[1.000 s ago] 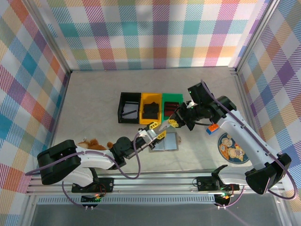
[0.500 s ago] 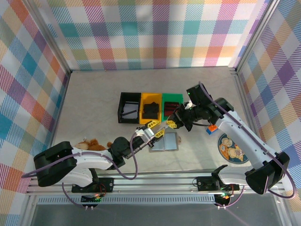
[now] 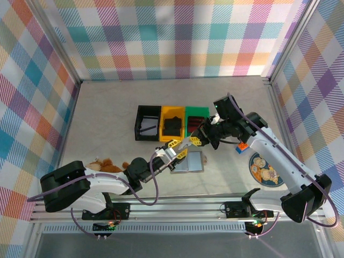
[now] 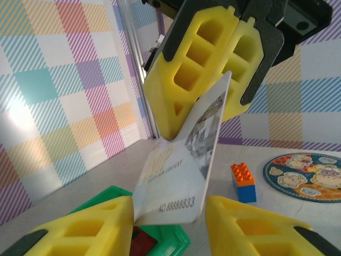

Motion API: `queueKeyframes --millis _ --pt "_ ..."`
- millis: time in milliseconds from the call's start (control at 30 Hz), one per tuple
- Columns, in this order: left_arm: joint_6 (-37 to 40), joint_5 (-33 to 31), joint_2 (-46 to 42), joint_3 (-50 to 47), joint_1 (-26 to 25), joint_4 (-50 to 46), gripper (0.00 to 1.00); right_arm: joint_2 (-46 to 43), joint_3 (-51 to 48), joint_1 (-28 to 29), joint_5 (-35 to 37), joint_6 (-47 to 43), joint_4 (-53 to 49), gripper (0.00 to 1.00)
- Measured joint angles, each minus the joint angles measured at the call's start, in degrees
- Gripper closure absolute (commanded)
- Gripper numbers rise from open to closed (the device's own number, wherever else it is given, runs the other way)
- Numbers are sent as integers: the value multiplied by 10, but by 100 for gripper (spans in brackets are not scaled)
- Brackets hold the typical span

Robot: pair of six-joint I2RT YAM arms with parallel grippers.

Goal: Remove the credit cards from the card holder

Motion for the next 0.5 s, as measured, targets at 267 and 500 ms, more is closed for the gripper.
queueKeyframes --millis 267,500 --pt "4 -6 0 -1 0 0 67 -1 -7 0 0 1 3 100" --pt "7 -10 0 -1 0 0 71 -2 -10 0 -3 2 7 100"
